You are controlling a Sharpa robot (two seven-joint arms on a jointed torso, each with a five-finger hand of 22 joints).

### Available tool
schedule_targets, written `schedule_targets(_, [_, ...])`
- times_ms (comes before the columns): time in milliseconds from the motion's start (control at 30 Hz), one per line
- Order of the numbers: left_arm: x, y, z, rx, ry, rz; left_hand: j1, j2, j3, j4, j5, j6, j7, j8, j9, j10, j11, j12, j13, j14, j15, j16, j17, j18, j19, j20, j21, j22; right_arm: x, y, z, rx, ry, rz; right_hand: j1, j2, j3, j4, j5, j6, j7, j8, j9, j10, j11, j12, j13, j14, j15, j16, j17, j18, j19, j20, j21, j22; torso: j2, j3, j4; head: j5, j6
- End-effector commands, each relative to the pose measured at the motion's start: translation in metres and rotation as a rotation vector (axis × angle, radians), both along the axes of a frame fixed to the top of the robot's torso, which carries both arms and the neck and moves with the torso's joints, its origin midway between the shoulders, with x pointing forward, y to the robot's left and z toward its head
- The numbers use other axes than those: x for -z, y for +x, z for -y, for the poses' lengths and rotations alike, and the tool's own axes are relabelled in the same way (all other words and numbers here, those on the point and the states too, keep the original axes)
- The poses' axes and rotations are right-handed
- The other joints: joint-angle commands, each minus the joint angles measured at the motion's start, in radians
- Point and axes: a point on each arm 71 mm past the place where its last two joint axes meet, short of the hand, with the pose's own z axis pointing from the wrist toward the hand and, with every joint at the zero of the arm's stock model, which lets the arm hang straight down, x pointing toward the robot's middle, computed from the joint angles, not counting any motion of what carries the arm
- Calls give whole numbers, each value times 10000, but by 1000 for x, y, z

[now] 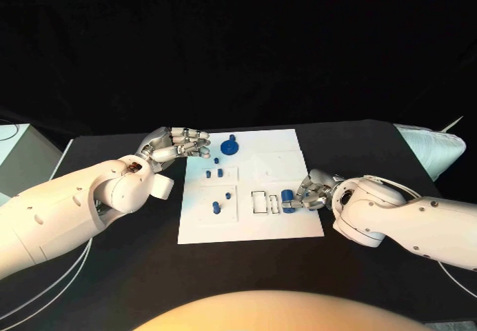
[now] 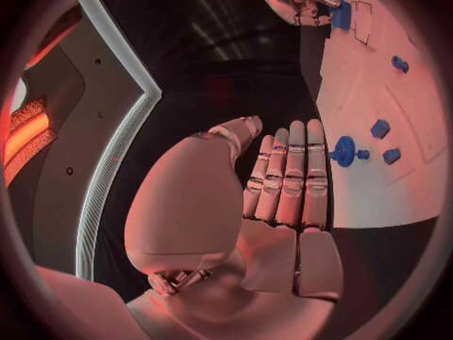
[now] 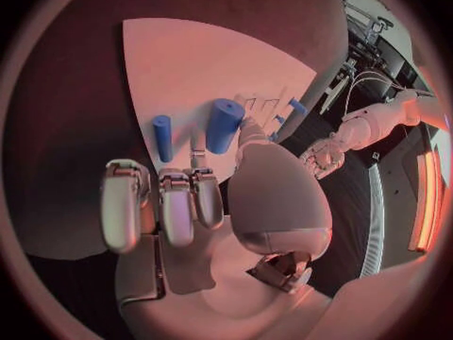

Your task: Assemble the parts on the task board

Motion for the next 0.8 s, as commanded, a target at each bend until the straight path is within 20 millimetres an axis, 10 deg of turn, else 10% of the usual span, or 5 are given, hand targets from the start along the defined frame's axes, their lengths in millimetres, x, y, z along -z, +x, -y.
schedule_targets(33, [-1, -1, 2, 115, -120, 4, -84, 14, -17, 50, 38, 8, -57, -29, -8, 74, 23, -37, 1, 72, 19, -62, 16, 7, 80, 4, -37, -6, -1, 2, 0, 141, -92, 382, 51, 1, -69, -15, 25, -87, 10, 21, 3, 488, 20, -51, 1926, 1062, -28, 36, 2625, -141, 614, -55, 16, 1190, 19, -6, 7, -9, -1])
schedule_targets(800, [-1, -2, 0, 174, -128, -50, -83, 19, -7, 57, 41, 16, -40, -26, -6, 66, 25, -58, -4, 72, 17, -73, 22, 9, 84, 3, -47, -11, 12, 4, -7, 6, -247, -32, 1468, 261, 118, -70, 1459, -245, 61, 93, -20, 389, 67, -213, 1878, 1062, 22, 36, 2625, -143, 588, 7, 29, 1263, 50, -9, 18, -24, -2])
